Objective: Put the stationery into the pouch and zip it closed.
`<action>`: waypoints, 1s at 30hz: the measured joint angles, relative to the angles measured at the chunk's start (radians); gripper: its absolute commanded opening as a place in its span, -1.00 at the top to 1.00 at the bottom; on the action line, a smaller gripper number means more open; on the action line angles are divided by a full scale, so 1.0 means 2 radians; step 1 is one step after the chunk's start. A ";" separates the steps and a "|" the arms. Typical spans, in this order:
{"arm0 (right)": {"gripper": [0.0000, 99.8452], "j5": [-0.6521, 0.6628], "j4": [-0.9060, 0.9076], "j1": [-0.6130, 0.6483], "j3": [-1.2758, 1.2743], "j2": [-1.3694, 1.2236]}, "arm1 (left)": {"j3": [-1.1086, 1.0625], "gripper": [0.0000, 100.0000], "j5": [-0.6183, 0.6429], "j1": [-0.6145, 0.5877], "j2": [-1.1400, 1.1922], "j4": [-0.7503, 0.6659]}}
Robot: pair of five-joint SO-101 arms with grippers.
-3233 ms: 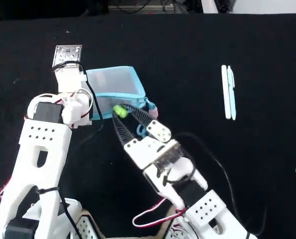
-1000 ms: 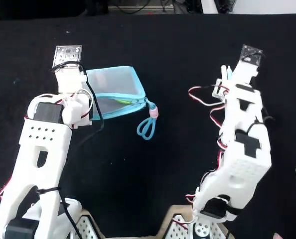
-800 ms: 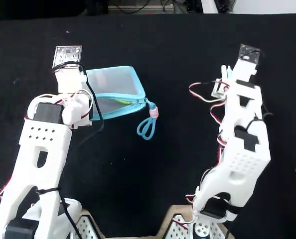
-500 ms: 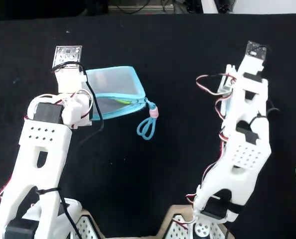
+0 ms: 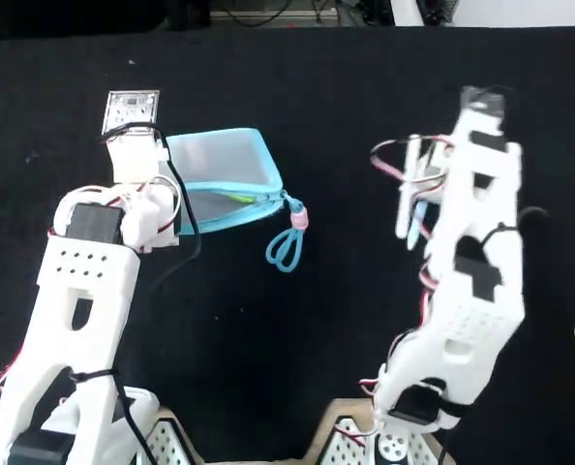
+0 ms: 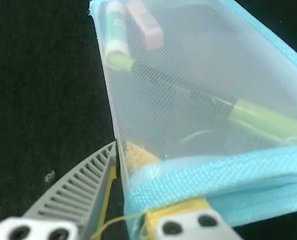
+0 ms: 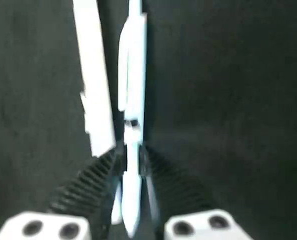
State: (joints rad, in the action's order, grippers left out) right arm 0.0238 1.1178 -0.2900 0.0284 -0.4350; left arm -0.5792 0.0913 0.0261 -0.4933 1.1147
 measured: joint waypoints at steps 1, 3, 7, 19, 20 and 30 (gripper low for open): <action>0.98 0.010 0.000 0.012 -0.028 0.023 | -0.005 0.94 0.000 0.000 0.000 -0.006; 0.98 0.030 -0.002 0.043 -0.088 0.077 | -0.014 0.94 0.000 0.000 0.000 -0.016; 0.98 0.077 -0.044 0.084 -0.211 0.186 | -0.017 0.94 0.000 0.000 0.000 -0.018; 0.77 0.076 -0.125 0.071 -0.228 0.256 | -0.017 0.94 0.000 0.000 0.000 -0.018; 0.77 0.069 -0.124 0.070 -0.204 0.242 | -0.017 0.94 0.000 0.000 0.000 -0.018; 0.60 0.043 0.009 0.060 0.110 -0.022 | -0.017 0.94 0.000 0.000 0.000 -0.018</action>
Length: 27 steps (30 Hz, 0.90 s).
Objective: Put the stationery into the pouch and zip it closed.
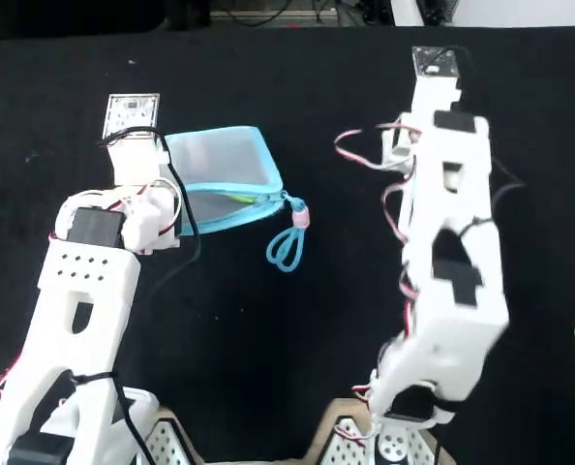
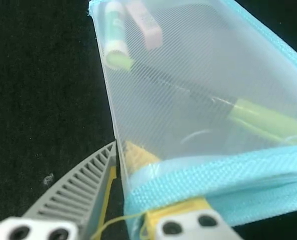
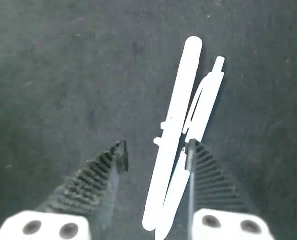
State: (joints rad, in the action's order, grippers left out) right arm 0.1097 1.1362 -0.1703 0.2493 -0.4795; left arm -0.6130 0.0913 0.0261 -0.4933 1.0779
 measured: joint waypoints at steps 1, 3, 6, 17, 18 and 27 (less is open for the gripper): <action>0.60 0.000 0.016 -0.001 0.035 -0.030 | 0.000 0.94 0.000 0.000 0.000 0.000; 0.60 0.000 0.048 -0.001 0.104 -0.086 | 0.000 0.94 0.000 0.000 0.000 0.000; 0.60 0.000 0.098 -0.001 0.213 -0.166 | 0.000 0.94 0.000 0.000 0.000 0.000; 0.62 0.000 0.216 -0.001 0.590 -0.412 | 0.000 0.94 0.000 0.000 0.000 0.000; 0.67 0.000 0.224 -0.001 0.616 -0.427 | 0.000 0.94 0.000 0.000 0.000 0.000; 0.98 0.000 0.285 -0.005 0.697 -0.472 | 0.000 0.94 0.000 0.000 0.000 0.000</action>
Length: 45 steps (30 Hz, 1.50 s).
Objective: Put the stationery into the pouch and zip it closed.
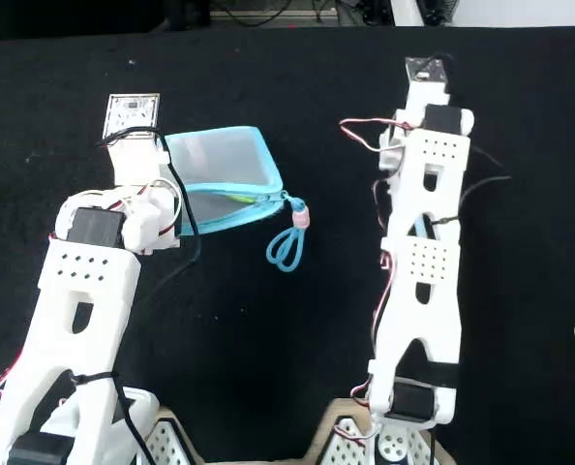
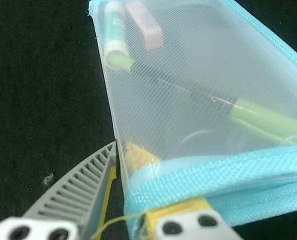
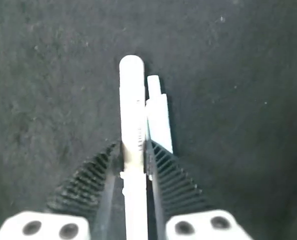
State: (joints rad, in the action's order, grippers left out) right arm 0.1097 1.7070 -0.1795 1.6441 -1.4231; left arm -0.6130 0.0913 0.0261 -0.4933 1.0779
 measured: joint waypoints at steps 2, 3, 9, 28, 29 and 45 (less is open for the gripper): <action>0.98 0.000 0.008 0.000 0.002 0.000 | 0.000 0.94 0.000 0.000 0.000 0.000; 0.98 0.000 0.009 0.000 0.002 0.000 | 0.000 0.94 0.000 0.000 0.000 0.000; 0.98 0.000 0.012 0.001 0.002 0.001 | 0.000 0.94 0.000 0.000 0.000 0.000; 0.98 0.033 0.012 0.002 -0.338 0.202 | 0.000 0.94 0.000 0.000 0.000 0.000; 0.98 0.033 0.012 0.005 -0.353 0.210 | 0.000 0.94 0.000 0.000 0.000 0.000; 0.97 0.033 -0.150 0.061 -0.773 0.495 | 0.000 0.94 0.000 0.000 0.000 0.000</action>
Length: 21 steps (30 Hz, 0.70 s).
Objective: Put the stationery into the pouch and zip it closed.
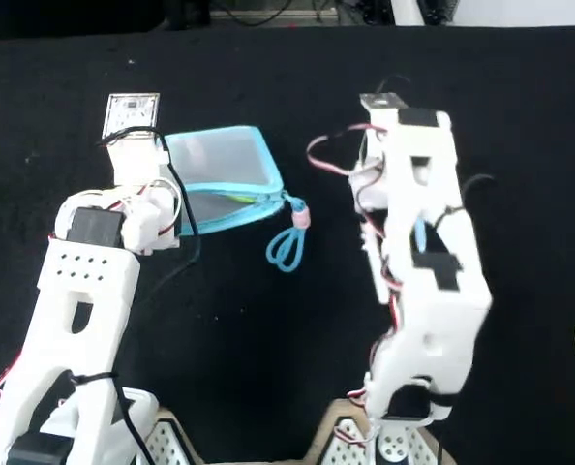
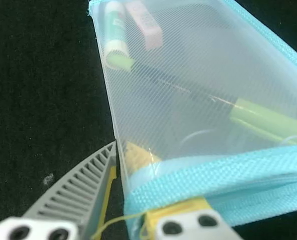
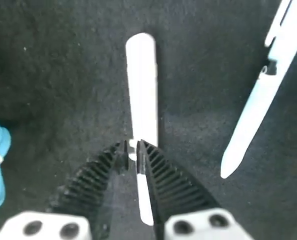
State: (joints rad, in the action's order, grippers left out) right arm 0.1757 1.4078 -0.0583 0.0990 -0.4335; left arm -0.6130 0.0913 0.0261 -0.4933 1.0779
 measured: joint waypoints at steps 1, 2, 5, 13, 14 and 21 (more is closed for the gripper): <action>0.95 0.000 -0.024 0.000 -0.032 0.022 | 0.000 0.94 0.000 0.000 0.000 0.000; 0.90 0.000 -0.044 0.000 -0.066 0.043 | 0.000 0.94 0.000 0.000 0.000 0.000; 0.70 -0.001 -0.102 0.004 -0.148 0.098 | 0.000 0.94 0.000 0.000 0.000 0.000; 0.65 -0.001 -0.154 0.021 -0.164 0.146 | 0.000 0.94 0.000 0.000 0.000 0.000; 0.65 -0.001 -0.162 0.021 -0.162 0.143 | 0.000 0.94 0.000 0.000 0.000 0.000; 0.65 -0.002 -0.236 0.021 -0.156 0.061 | 0.000 0.94 0.000 0.000 0.000 0.000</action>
State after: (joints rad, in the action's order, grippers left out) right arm 0.1726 0.9367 -0.0153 -0.2125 -0.3122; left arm -0.6130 0.0913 0.0261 -0.4933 1.0779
